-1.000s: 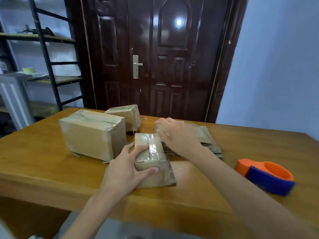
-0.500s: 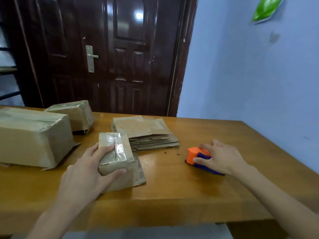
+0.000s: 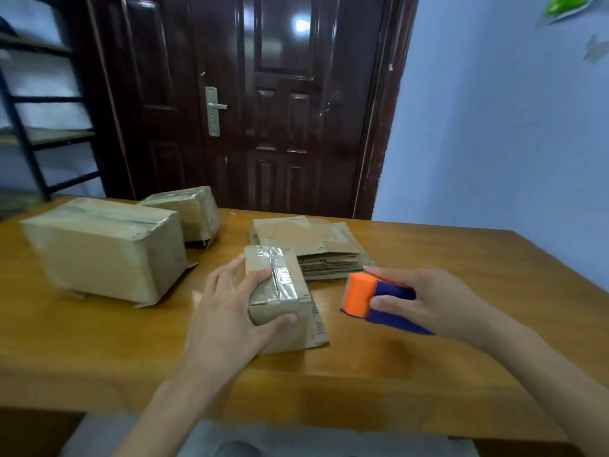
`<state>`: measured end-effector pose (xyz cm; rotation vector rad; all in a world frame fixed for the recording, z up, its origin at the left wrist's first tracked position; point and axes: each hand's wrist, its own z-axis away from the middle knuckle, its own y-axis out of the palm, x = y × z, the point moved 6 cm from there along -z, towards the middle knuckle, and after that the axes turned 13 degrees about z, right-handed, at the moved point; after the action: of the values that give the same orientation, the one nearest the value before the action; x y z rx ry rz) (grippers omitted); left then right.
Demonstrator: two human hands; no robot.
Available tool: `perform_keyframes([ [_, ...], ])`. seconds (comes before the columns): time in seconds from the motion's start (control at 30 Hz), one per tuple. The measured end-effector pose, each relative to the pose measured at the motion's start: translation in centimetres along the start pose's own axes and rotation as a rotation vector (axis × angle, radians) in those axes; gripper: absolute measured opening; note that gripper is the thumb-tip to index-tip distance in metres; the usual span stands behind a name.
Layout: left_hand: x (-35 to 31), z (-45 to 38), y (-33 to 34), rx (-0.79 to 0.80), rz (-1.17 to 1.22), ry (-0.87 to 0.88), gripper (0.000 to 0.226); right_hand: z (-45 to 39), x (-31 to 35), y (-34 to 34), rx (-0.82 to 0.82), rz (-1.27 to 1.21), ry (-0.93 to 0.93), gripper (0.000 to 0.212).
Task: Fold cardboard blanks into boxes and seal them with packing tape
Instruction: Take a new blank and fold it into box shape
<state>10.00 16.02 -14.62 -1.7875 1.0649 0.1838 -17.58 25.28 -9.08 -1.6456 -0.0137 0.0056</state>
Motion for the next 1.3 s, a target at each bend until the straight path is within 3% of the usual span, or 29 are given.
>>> perform_keyframes([
  [0.13,0.4,0.1,0.5,0.041,0.179,0.015,0.091,-1.6,6.1,-1.6,0.023,-0.023,-0.223,0.062],
  [0.27,-0.7,0.3,-0.5,0.108,0.233,0.089,0.092,-3.1,8.3,-2.8,0.043,-0.021,-0.339,0.063],
  [0.4,-2.0,1.8,-4.8,-0.079,0.443,0.224,0.046,-3.1,9.0,-4.4,0.014,-0.027,-0.397,0.058],
  [0.47,-2.6,2.3,-6.0,-0.089,0.686,0.085,0.035,-2.9,9.3,-5.0,-0.006,-0.031,-0.415,0.056],
  [0.57,-3.6,2.5,-5.4,0.045,1.005,-0.217,0.046,-2.5,9.9,-5.9,-0.051,-0.092,-0.434,0.062],
  [0.7,-4.3,2.9,-4.8,0.183,1.187,-0.364,0.037,-1.8,10.6,-6.5,-0.100,-0.159,-0.448,0.057],
  [1.0,-4.2,3.0,-4.5,0.158,1.196,-0.386,0.031,-0.9,10.8,-6.0,-0.142,-0.269,-0.492,0.063],
  [1.17,-4.3,2.7,-5.3,-0.002,1.098,-0.335,0.025,-0.9,10.6,-5.9,-0.163,-0.263,-0.459,0.061],
  [1.3,-3.4,3.4,-5.7,-0.134,1.130,-0.418,0.021,-1.6,10.4,-6.2,-0.097,-0.298,-0.419,0.061],
])
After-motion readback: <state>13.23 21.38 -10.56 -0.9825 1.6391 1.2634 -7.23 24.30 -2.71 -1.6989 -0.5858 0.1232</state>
